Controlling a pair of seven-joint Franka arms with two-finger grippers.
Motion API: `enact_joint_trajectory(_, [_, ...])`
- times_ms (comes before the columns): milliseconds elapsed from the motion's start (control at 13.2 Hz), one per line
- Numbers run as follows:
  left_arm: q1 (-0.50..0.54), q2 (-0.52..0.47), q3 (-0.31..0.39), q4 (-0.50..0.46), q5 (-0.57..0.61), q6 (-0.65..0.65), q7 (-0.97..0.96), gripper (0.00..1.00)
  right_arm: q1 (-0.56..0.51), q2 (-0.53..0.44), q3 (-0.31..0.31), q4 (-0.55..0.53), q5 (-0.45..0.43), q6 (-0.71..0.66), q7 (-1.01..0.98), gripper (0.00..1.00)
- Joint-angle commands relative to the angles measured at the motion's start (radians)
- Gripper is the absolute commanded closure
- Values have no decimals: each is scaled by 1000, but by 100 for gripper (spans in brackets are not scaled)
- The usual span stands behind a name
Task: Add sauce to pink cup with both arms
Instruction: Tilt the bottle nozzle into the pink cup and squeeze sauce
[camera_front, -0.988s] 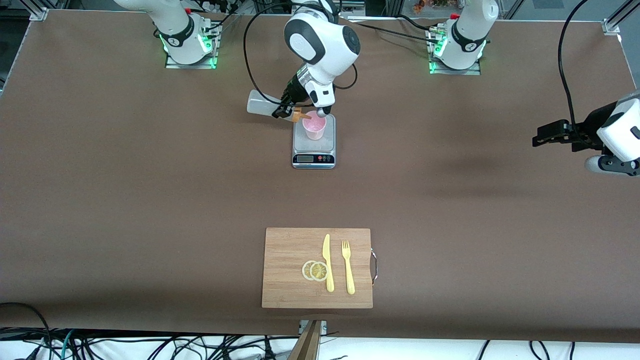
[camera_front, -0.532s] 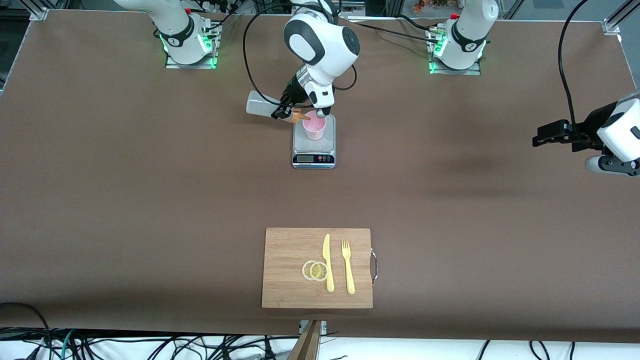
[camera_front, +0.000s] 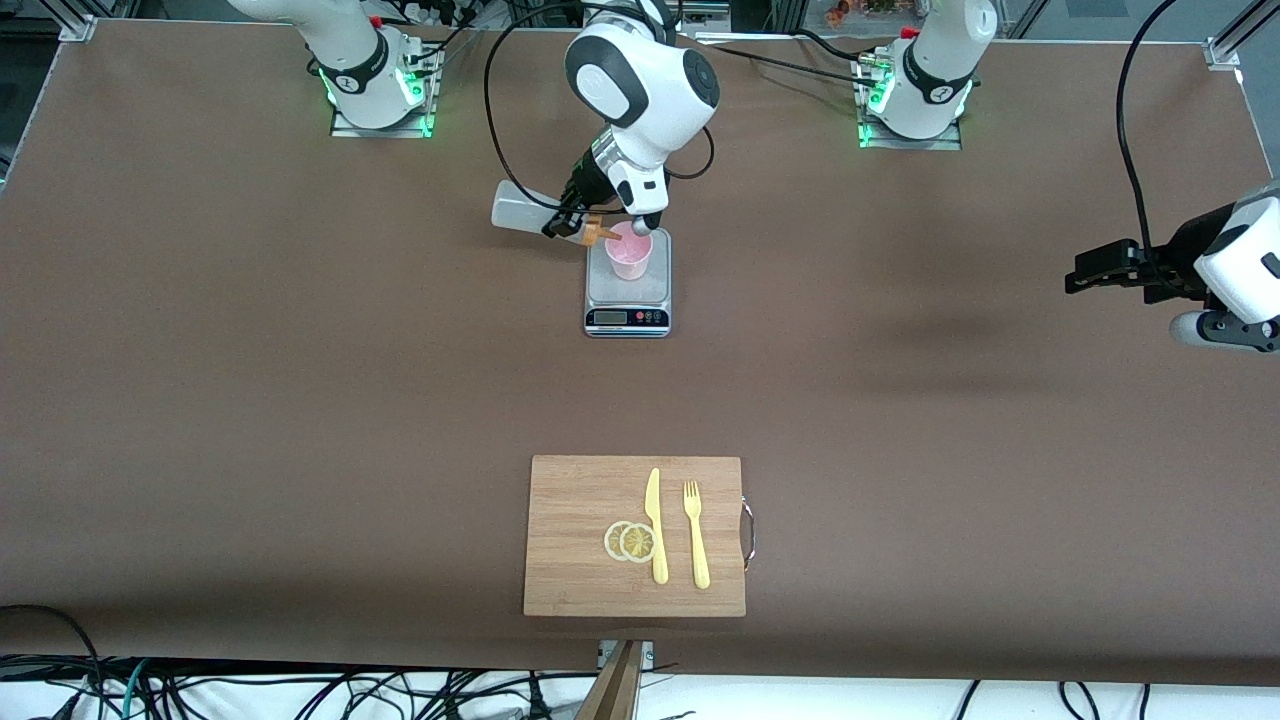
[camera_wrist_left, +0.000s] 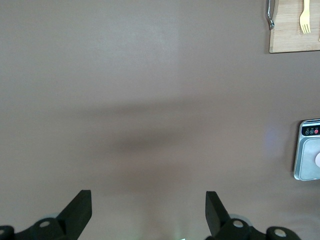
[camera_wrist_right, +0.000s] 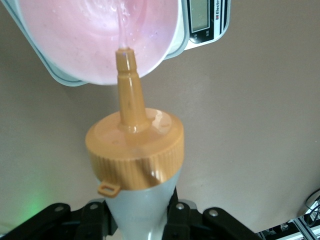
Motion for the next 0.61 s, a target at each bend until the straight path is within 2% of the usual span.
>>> enact_joint_trajectory(0, [-4, 4, 3, 15, 15, -15, 18, 0, 9, -53, -5, -22, 1, -14, 1, 84])
enact_joint_trajectory(304, [-3, 4, 3, 15, 15, -15, 20, 0, 3, -94, -22, -54, 76, 35, -3, 84])
enact_joint_trajectory(532, [0, 5, 3, 15, 15, -15, 21, 0, -9, -145, -37, -149, 122, 169, -5, 84])
